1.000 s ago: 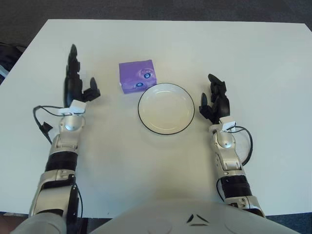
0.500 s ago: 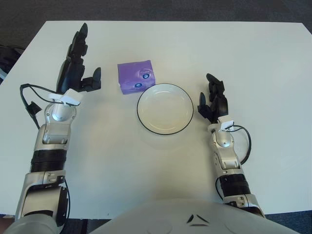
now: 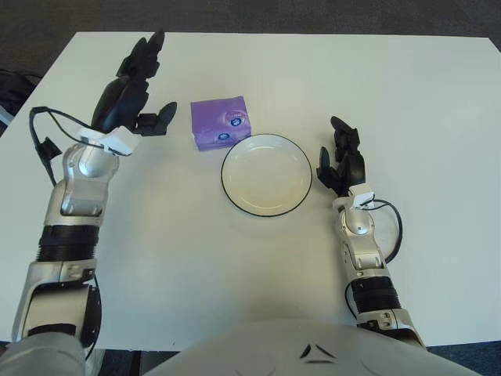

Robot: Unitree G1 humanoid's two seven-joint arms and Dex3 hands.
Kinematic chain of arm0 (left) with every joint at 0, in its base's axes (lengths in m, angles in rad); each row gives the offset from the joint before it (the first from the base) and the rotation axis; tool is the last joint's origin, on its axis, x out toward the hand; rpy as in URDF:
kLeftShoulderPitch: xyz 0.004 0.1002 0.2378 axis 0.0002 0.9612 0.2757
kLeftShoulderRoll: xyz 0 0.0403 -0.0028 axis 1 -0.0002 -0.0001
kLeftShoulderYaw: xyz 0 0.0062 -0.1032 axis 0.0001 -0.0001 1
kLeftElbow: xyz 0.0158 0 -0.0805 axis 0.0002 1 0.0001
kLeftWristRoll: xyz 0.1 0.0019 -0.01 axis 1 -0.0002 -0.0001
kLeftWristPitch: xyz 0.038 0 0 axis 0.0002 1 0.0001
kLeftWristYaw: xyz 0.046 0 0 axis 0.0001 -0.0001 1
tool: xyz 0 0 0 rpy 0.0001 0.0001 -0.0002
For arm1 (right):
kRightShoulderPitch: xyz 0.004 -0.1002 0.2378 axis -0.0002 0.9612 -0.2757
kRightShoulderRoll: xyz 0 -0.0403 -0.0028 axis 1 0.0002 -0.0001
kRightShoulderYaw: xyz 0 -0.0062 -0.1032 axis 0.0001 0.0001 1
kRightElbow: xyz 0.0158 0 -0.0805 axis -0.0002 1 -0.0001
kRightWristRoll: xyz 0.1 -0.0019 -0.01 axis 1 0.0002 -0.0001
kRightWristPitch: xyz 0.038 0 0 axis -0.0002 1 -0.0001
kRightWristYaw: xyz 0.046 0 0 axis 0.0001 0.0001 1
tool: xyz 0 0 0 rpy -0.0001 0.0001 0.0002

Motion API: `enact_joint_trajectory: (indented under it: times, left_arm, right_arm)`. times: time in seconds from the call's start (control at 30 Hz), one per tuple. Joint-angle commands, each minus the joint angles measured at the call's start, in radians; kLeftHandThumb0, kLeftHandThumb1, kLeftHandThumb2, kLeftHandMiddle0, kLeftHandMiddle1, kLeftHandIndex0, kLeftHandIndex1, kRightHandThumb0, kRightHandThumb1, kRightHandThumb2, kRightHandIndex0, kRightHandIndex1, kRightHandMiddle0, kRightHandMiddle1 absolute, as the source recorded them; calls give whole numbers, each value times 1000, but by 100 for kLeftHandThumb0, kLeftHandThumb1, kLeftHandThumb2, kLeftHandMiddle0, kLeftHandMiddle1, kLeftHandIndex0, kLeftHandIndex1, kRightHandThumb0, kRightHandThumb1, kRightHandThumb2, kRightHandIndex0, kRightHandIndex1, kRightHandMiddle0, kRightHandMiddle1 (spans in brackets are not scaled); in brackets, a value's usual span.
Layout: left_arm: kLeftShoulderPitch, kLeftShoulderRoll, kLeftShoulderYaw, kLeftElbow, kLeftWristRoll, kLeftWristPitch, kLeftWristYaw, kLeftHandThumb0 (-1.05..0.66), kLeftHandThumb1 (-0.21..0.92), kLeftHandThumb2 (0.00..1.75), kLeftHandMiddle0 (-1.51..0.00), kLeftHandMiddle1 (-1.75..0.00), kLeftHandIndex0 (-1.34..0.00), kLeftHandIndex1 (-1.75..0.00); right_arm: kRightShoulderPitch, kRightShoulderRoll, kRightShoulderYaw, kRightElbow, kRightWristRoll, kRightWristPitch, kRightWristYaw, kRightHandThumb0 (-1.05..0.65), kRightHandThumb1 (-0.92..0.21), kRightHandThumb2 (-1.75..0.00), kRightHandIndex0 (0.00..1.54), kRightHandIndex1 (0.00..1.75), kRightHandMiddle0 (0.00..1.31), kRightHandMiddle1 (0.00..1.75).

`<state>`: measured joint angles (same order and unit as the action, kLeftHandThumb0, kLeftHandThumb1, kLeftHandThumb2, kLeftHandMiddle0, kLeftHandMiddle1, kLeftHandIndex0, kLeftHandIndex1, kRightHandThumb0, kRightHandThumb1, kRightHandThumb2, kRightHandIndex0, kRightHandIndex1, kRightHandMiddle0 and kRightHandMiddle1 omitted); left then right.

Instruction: Put the tissue paper into the plate.

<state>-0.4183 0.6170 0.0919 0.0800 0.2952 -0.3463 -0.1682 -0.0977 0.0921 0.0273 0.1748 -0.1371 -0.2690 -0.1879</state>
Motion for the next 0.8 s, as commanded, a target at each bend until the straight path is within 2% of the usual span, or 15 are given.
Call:
enact_joint_trajectory:
  times: [0.0, 0.27, 0.4, 0.7, 0.77]
  left_arm:
    - [-43, 58, -30, -18, 33, 12, -63, -69, 92, 83, -3, -1, 0, 0]
    - [-90, 126, -73, -13, 56, 30, -174, -73, 92, 75, -6, -2, 0, 0]
    - [-236, 151, -143, 56, 99, 36, -253, -80, 92, 70, -4, -1, -1, -1]
    - [-355, 184, -213, 59, 133, 33, -390, -93, 92, 64, -2, 0, -4, -5]
    - [-369, 193, -227, 62, 149, 21, -406, -95, 92, 64, -3, -1, -1, -13]
  right_arm:
    - [58, 1, -7, 78, 14, 56, 4, -63, -92, -70, 28, 15, 0, 60]
    - [53, 1, -9, 91, 17, 42, 5, -64, -92, -68, 29, 16, 0, 59]
    - [51, 2, -11, 97, 23, 36, 7, -64, -92, -66, 29, 16, 0, 61]
    - [44, -1, -13, 113, 22, 27, 7, -63, -92, -65, 29, 16, 0, 62]
    - [42, -1, -13, 114, 21, 24, 6, -62, -92, -65, 29, 16, 0, 62]
